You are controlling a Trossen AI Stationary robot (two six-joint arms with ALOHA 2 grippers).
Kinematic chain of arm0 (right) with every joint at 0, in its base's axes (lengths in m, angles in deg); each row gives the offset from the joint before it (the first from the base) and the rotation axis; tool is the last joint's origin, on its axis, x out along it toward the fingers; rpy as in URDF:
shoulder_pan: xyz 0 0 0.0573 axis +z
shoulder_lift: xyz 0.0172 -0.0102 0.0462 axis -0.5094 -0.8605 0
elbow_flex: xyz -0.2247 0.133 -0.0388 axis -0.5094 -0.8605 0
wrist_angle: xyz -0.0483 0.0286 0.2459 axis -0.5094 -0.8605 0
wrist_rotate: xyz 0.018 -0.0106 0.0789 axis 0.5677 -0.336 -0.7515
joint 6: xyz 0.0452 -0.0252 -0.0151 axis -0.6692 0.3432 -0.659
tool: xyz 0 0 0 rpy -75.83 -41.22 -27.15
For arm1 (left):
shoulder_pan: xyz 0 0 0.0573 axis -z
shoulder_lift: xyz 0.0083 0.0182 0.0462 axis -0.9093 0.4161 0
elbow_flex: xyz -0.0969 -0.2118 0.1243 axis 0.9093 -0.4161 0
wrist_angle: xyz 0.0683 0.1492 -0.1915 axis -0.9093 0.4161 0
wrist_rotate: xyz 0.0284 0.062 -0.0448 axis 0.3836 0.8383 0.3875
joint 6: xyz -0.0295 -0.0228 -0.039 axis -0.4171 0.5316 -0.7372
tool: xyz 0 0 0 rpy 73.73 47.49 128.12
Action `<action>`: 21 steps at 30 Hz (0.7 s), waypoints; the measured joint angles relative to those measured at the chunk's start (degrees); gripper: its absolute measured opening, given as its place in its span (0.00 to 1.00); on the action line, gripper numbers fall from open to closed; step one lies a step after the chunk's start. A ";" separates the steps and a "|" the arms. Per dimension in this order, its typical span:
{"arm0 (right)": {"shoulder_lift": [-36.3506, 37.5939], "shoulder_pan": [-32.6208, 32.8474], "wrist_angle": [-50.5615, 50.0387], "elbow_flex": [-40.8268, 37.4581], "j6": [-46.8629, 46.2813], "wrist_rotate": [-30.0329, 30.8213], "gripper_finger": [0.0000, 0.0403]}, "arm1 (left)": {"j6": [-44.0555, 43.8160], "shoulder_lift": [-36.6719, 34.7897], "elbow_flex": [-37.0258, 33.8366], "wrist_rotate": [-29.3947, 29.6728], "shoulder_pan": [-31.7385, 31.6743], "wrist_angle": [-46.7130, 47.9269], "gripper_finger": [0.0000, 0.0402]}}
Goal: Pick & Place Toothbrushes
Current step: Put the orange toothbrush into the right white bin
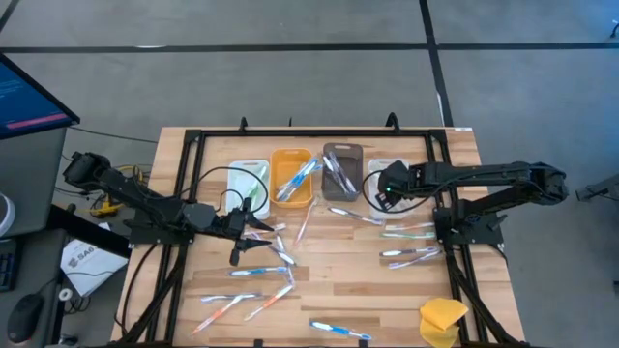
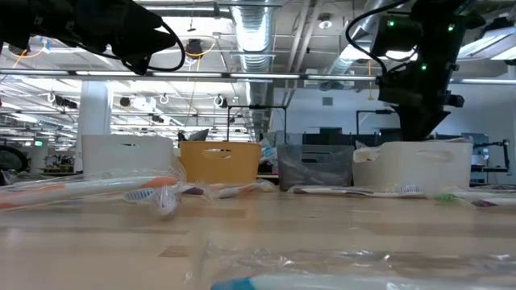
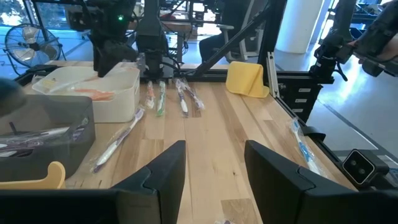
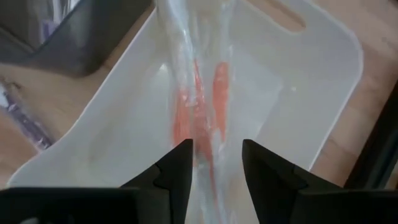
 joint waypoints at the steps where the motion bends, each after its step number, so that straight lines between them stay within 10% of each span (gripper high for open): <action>1: 0.00 0.00 0.26 0.00 0.02 0.58 0.33 | 0.00 0.00 0.00 0.00 0.01 0.00 0.39; 21: -19.20 -1.14 8.32 0.37 1.78 0.47 0.33 | -0.02 0.00 0.00 0.00 0.02 0.48 0.39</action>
